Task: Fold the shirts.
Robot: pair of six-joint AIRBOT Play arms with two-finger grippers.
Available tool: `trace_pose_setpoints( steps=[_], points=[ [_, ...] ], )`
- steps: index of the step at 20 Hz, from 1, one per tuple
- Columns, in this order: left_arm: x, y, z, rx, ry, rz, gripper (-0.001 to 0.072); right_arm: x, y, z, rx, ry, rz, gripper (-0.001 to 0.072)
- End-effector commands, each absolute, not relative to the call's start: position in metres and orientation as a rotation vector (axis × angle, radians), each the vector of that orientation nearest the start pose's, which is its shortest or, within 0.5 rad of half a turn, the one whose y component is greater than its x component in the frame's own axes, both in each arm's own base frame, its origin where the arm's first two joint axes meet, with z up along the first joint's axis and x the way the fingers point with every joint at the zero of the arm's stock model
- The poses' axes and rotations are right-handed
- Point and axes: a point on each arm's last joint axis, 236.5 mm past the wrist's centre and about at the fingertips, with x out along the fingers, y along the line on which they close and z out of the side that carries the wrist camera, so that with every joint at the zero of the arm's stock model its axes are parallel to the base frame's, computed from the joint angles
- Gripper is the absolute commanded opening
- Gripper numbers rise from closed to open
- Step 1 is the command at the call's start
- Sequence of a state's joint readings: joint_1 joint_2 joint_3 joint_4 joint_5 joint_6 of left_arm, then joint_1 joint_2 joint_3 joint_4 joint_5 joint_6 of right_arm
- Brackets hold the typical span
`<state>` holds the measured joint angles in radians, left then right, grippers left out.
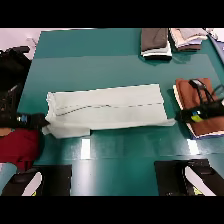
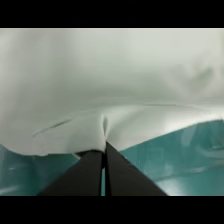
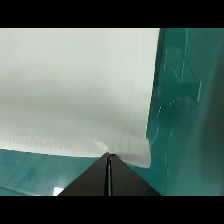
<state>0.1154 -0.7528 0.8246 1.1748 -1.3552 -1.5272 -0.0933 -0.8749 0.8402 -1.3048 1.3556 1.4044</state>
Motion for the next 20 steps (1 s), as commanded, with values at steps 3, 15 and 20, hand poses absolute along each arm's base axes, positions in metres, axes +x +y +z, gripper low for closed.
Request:
trace_pose_setpoints(
  steps=[3,15,20],
  points=[
    [0.35,-0.039,0.04,-0.31,1.202,-0.173,0.0025,0.356,0.062,0.018,0.091,1.333,0.274,0.0016],
    [0.42,-0.026,0.016,-0.328,1.143,-0.13,0.0555,0.464,0.071,0.013,0.179,1.267,0.299,0.0196],
    [0.42,-0.045,0.044,-0.38,1.147,-0.205,0.0204,0.431,0.06,0.022,0.35,1.331,0.503,0.0285]
  ],
)
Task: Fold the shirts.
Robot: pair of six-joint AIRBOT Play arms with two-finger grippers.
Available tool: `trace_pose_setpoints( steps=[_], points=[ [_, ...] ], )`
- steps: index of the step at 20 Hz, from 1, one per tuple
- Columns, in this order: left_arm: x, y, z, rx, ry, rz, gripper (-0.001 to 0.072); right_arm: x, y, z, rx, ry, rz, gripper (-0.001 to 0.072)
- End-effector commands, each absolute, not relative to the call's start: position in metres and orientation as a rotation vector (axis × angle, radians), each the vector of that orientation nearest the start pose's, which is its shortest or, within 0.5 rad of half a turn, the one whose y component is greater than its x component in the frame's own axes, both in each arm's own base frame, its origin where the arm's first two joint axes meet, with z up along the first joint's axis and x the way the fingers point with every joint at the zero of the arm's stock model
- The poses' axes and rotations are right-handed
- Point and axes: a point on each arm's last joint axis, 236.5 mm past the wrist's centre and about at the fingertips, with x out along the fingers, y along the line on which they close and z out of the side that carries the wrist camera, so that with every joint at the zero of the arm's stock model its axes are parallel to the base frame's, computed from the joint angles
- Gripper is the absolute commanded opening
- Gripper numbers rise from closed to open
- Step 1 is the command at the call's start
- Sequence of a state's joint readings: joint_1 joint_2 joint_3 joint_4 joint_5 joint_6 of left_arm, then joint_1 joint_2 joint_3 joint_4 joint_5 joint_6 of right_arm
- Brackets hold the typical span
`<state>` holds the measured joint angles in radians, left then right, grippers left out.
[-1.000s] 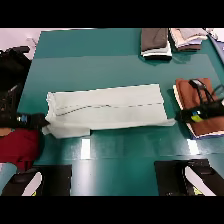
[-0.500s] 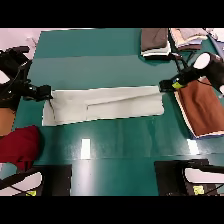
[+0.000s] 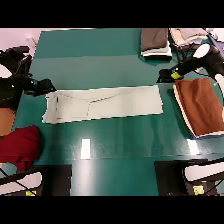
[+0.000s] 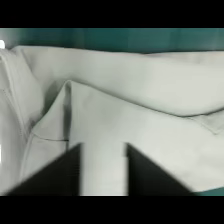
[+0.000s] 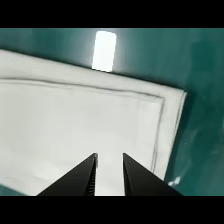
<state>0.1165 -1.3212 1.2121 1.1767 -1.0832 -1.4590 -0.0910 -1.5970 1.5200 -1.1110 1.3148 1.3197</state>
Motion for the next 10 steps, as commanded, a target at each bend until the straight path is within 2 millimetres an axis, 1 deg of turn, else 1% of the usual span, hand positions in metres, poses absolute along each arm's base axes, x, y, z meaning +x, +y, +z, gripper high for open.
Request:
trace_pose_setpoints(
  steps=[1,2,3,4,6,8,9,10],
  points=[
    [0.419,-0.055,0.048,-0.419,1.147,-0.235,0.0108,0.423,0.051,0.017,0.394,1.358,0.502,0.0438],
    [0.42,-0.066,0.052,-0.429,1.137,-0.277,0.0023,0.415,0.042,0.009,0.444,1.382,0.488,0.0527],
    [0.421,-0.08,0.055,-0.421,1.124,-0.318,0.0027,0.407,0.033,-0.002,0.496,1.407,0.467,0.0535],
    [0.42,-0.094,0.056,-0.402,1.122,-0.344,0.0026,0.399,0.024,-0.015,0.538,1.428,0.436,0.0535],
    [0.419,-0.134,0.057,-0.356,1.107,-0.411,0.0026,0.387,0.012,-0.039,0.602,1.452,0.383,0.053],
    [0.42,-0.172,0.058,-0.352,1.085,-0.447,0.0026,0.38,0.012,-0.058,0.631,1.465,0.347,0.0528],
    [0.42,-0.19,0.057,-0.344,1.075,-0.468,0.0026,0.378,0.015,-0.065,0.635,1.471,0.34,0.0525],
    [0.419,-0.206,0.053,-0.342,1.073,-0.484,0.0026,0.375,0.022,-0.072,0.63,1.48,0.339,0.0504]
  ],
)
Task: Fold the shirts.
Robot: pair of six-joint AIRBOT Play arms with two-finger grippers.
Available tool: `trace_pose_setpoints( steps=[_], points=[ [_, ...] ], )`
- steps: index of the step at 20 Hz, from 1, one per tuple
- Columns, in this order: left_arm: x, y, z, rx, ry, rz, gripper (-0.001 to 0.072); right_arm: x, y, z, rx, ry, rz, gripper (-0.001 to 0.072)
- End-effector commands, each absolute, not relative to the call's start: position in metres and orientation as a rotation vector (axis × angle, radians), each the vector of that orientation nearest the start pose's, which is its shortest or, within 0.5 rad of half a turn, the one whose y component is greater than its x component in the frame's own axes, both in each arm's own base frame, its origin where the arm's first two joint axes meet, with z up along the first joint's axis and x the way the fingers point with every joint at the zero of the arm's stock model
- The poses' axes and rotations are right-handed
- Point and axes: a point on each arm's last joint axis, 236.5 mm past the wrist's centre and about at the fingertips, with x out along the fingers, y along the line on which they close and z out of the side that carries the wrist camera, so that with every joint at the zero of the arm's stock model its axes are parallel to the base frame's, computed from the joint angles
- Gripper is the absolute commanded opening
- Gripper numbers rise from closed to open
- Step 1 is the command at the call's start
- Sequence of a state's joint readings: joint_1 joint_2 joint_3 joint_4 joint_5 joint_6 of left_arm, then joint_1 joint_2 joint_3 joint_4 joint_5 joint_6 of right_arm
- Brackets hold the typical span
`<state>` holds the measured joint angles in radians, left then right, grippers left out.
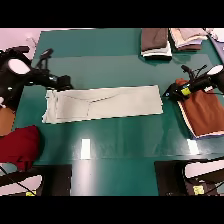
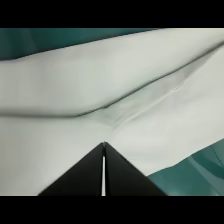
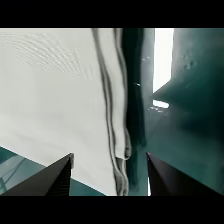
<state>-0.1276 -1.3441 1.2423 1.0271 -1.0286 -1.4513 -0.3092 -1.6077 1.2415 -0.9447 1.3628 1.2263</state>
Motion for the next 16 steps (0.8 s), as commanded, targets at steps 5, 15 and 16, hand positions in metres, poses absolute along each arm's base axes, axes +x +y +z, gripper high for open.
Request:
trace_pose_setpoints(
  steps=[5,15,16],
  points=[
    [0.409,-0.269,0.009,-0.313,1.133,-0.543,0.0026,0.376,0.071,-0.091,0.544,1.544,0.429,0.0469],
    [0.438,-0.318,-0.032,-0.323,1.184,-0.557,0.0025,0.436,0.098,0.11,0.262,1.093,0.568,0.0018],
    [0.441,-0.327,-0.035,-0.319,1.175,-0.566,0.0025,0.436,0.103,0.133,0.243,1.047,0.576,0.0018]
  ],
)
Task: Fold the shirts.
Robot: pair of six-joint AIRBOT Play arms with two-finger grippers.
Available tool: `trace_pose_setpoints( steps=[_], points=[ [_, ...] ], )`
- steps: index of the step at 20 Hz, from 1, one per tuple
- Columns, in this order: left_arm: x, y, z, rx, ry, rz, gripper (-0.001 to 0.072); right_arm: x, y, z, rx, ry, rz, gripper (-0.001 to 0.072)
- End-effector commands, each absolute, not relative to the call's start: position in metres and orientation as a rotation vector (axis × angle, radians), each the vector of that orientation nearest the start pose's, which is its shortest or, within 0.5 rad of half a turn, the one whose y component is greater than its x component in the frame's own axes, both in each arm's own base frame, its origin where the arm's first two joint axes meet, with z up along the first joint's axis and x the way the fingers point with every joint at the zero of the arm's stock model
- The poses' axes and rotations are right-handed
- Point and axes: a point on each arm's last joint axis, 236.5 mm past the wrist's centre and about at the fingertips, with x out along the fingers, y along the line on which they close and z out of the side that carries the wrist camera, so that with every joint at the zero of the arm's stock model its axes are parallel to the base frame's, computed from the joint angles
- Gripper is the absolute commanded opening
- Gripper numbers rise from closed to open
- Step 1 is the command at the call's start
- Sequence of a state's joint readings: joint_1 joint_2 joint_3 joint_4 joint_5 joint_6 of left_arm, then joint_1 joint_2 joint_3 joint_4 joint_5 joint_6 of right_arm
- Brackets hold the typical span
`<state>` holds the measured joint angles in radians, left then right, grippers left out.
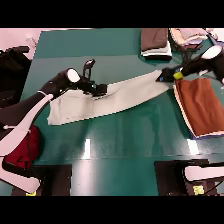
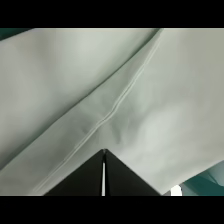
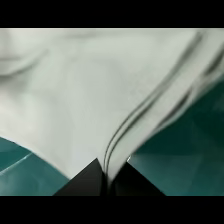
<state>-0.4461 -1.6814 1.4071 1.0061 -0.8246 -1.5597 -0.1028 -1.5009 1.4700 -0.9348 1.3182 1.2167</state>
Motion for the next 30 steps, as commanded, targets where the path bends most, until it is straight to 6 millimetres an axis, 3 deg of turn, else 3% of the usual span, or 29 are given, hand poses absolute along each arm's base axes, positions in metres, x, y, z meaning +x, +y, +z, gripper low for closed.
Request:
trace_pose_setpoints(
  steps=[1,4,7,10,12,14,17,19,22,23,24,26,27,30],
  points=[
    [0.443,-0.337,-0.036,-0.314,1.167,-0.579,0.0025,0.434,0.11,0.152,0.227,1.011,0.588,0.0018],
    [0.441,-0.364,-0.049,-0.317,1.196,-0.603,0.0025,0.43,0.142,0.193,0.188,0.937,0.643,0.0018],
    [0.44,-0.381,-0.048,-0.326,1.175,-0.626,0.0025,0.422,0.178,0.215,0.139,0.888,0.719,0.0018],
    [0.442,-0.381,-0.042,-0.319,1.175,-0.634,0.0026,0.417,0.207,0.23,0.133,0.845,0.762,0.0018],
    [0.445,-0.37,-0.031,-0.27,1.185,-0.64,0.0025,0.415,0.225,0.237,0.132,0.812,0.793,0.0018],
    [0.462,-0.339,-0.003,-0.229,1.154,-0.601,0.0025,0.409,0.252,0.243,0.182,0.798,0.868,0.0019],
    [0.498,-0.258,0.068,-0.201,1.014,-0.468,0.0025,0.402,0.309,0.238,0.283,0.81,1.005,0.0018],
    [0.507,-0.193,0.123,-0.196,0.913,-0.375,0.0026,0.39,0.363,0.227,0.316,0.801,1.134,0.0019],
    [0.498,-0.105,0.204,-0.158,0.746,-0.238,0.0026,0.373,0.455,0.204,0.347,0.757,1.269,0.0041],
    [0.491,-0.083,0.227,-0.152,0.695,-0.196,0.0026,0.366,0.484,0.193,0.324,0.744,1.302,0.0219],
    [0.485,-0.069,0.245,-0.153,0.657,-0.171,0.0026,0.358,0.505,0.186,0.303,0.743,1.336,0.0342],
    [0.471,-0.055,0.27,-0.157,0.605,-0.15,0.0026,0.357,0.517,0.171,0.202,0.74,1.35,0.0338],
    [0.468,-0.056,0.275,-0.156,0.598,-0.154,0.0026,0.364,0.508,0.165,0.181,0.762,1.313,0.0336],
    [0.464,-0.079,0.27,-0.131,0.617,-0.204,0.0026,0.397,0.442,0.139,0.124,0.852,1.162,0.0336]
  ],
)
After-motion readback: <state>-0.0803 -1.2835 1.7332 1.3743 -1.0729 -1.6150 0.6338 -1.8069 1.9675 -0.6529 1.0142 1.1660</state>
